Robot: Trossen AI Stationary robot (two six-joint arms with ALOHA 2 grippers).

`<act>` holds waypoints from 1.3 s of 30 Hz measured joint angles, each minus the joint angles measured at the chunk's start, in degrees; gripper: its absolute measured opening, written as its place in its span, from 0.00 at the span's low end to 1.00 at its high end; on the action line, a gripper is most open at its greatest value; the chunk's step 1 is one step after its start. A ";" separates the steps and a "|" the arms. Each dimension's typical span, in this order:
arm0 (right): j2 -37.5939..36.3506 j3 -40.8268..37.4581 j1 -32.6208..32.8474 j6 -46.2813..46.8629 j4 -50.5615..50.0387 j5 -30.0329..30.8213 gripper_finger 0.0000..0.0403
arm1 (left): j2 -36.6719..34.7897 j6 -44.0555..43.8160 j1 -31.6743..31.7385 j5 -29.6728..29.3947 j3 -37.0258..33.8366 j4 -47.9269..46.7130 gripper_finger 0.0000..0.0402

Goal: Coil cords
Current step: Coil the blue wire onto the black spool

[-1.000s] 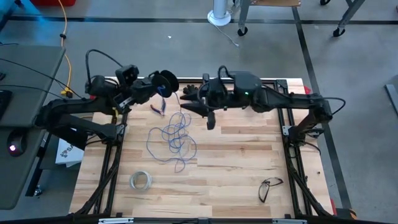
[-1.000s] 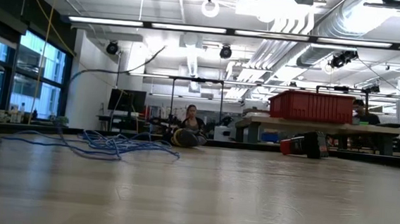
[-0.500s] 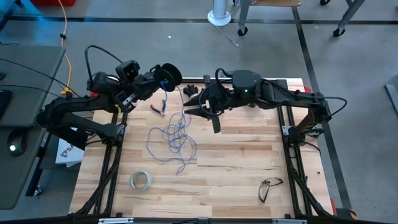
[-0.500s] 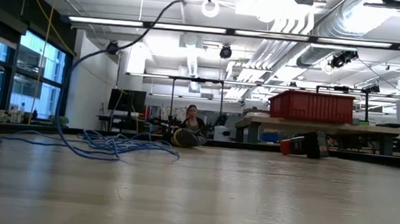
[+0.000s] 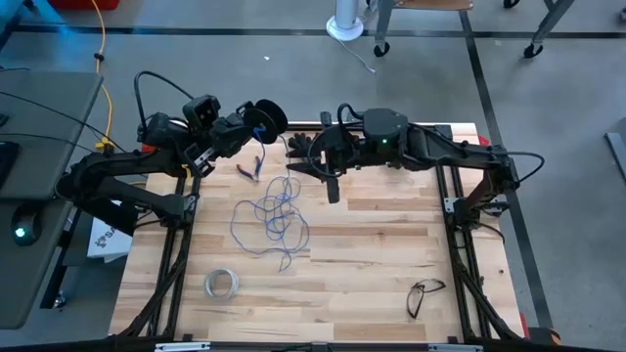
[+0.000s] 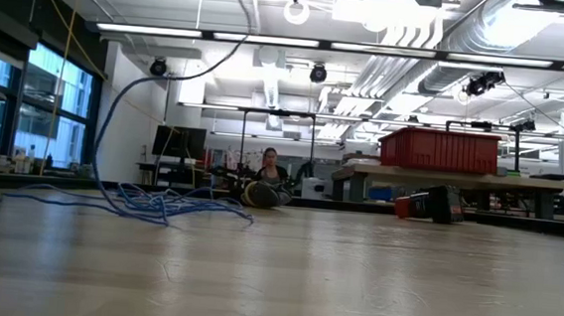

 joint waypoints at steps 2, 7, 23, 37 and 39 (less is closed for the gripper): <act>0.15 0.00 0.02 0.43 -0.17 -0.06 0.26 | 0.00 0.16 0.12 0.00 0.00 0.00 0.00; 1.20 -0.04 0.06 0.87 -1.87 -1.42 0.26 | -0.02 -0.32 1.22 0.00 -0.02 0.24 0.00; 2.36 -0.04 0.04 -0.16 -6.14 -0.25 0.26 | -0.15 -0.78 1.77 0.02 -0.02 1.44 0.00; 2.55 -0.04 0.04 -1.12 -5.44 1.07 0.26 | -0.15 -0.48 1.77 0.04 -0.02 1.44 0.00; 2.55 -0.04 0.04 -1.12 -5.77 1.04 0.26 | -0.15 -0.48 1.77 0.04 -0.02 1.45 0.00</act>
